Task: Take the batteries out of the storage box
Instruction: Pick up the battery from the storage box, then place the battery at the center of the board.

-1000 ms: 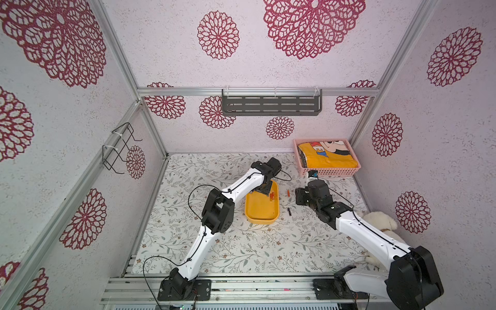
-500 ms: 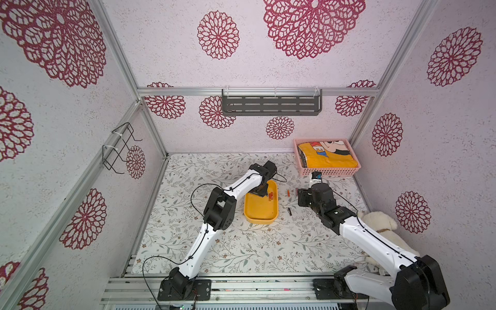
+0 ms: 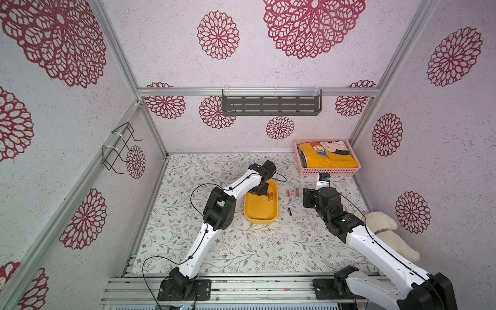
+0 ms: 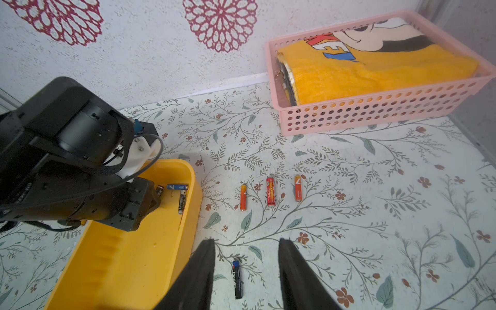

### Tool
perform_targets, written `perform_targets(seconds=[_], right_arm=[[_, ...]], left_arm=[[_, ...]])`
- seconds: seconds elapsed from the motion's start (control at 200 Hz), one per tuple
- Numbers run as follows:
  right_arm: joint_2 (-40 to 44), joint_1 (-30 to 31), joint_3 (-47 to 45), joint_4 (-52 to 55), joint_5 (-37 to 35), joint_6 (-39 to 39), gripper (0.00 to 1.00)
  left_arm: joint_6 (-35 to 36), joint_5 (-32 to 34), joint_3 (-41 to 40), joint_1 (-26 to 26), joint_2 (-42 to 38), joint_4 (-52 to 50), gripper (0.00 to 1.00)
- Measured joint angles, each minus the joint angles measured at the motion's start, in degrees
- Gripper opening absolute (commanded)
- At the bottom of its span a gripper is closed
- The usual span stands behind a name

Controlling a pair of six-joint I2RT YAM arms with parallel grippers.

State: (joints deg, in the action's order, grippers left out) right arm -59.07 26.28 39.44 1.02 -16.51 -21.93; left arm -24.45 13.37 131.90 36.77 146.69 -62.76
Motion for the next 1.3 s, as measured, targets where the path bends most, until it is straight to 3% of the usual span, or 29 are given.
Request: perform_targets(seconds=[0.3,0.575,0.811,1.091,1.301], right_arm=[[-0.61,0.0,-0.55,-1.53,1.03,0.52,0.46],[-7.82,2.27,4.94,-1.62,3.8,2.99,0.46],[-18.29,7.96,14.97,0.02,8.55,6.8,0.47],[-33.55,10.78,29.53,7.32,10.82,8.92,0.47],[-40.68,11.23,34.4,12.09,10.27,8.94,0.48]], left_arm=[[-0.04,-2.08,-6.47,-0.02,-6.21,3.02,0.0],[-1.9,-2.4,-14.73,-0.44,-26.86,7.26,0.0],[-6.34,-3.34,-32.48,-4.11,-41.27,10.1,0.02],[-10.45,-6.58,-51.78,-6.71,-42.77,14.19,0.03],[-11.17,-8.46,-53.46,-6.67,-38.8,18.01,0.04]])
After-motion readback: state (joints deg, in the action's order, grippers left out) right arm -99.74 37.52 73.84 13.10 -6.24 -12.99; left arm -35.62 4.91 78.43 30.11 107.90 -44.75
